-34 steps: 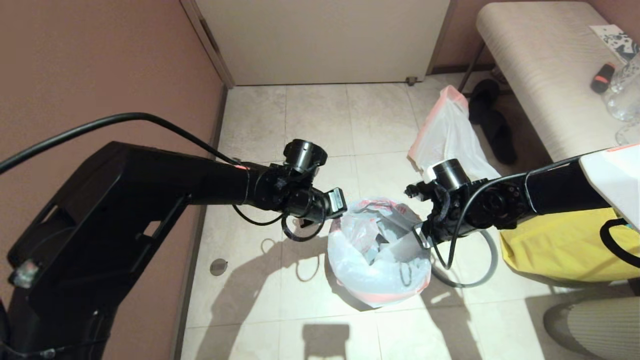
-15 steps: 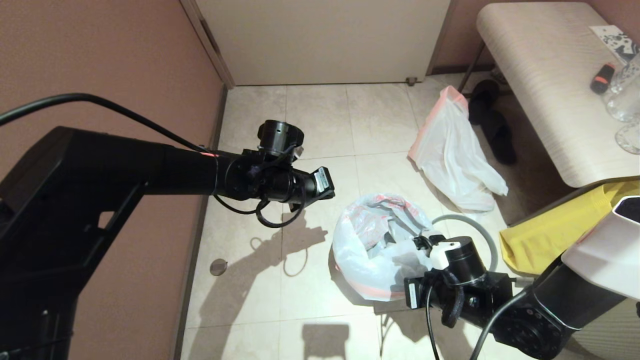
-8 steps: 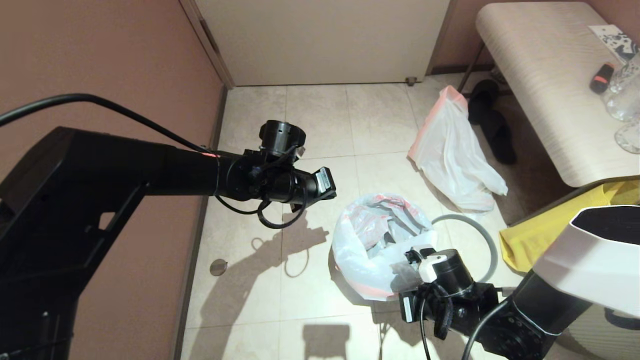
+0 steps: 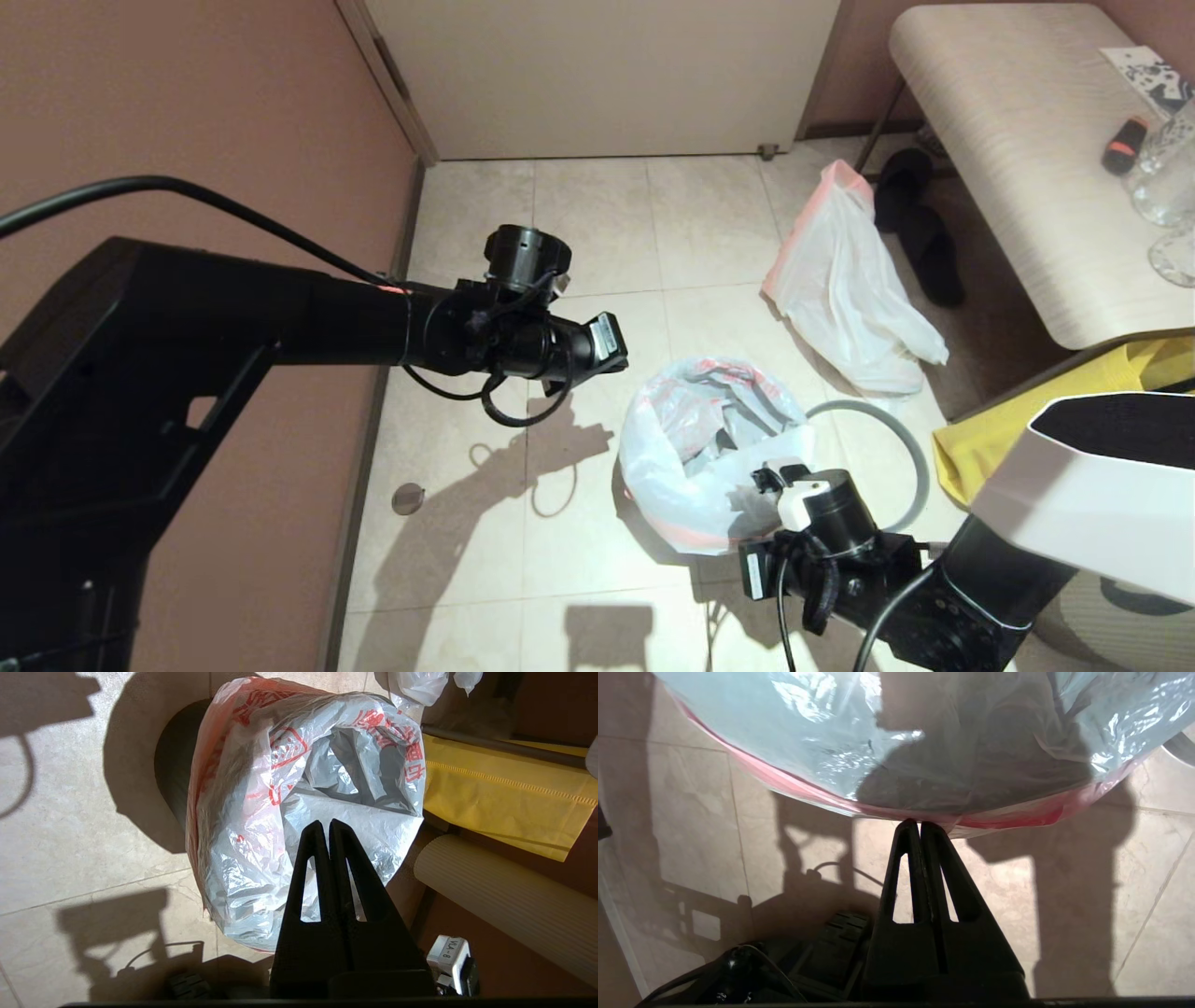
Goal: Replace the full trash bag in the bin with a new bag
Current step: Put the new garbage bag on the trash can
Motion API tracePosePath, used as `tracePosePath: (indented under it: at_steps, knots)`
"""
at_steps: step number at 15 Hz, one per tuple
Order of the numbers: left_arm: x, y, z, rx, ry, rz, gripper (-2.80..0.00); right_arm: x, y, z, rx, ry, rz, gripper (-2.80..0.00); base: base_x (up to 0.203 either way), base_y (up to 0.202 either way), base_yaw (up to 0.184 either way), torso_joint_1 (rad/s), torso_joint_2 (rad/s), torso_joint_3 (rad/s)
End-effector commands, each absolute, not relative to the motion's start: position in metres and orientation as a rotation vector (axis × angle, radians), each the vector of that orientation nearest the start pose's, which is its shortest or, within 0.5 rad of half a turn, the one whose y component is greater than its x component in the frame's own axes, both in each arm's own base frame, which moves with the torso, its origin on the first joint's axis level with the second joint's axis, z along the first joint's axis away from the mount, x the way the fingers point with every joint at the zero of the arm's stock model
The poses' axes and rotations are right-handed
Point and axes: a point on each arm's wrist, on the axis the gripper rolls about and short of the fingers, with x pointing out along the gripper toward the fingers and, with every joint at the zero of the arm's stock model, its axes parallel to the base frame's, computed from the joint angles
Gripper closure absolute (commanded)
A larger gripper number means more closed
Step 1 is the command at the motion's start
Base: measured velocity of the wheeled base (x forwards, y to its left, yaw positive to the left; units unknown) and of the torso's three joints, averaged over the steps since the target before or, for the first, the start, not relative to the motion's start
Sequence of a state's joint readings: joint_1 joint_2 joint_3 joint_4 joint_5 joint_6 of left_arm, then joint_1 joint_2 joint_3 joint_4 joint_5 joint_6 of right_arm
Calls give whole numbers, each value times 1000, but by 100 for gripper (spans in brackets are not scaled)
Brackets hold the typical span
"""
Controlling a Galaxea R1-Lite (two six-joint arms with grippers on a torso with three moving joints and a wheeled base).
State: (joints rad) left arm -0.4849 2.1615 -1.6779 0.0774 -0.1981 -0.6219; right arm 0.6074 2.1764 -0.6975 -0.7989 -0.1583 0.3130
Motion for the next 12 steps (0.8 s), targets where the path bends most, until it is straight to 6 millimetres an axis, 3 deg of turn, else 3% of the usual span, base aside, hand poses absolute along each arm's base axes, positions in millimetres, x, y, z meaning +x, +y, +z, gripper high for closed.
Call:
tracePosePath:
  at_steps: [1, 4, 12]
  knots:
    - [391, -211, 179, -502, 755, -464, 0, 276, 195, 29, 49, 665, 348, 0, 0, 0, 0, 0, 0, 0]
    - [390, -211, 179, -501, 757, -465, 0, 267, 198, 37, 25, 681, 361, 0, 0, 0, 0, 0, 0, 0]
    - [392, -212, 175, -499, 765, -461, 0, 286, 206, 7, 18, 672, 352, 0, 0, 0, 0, 0, 0, 0]
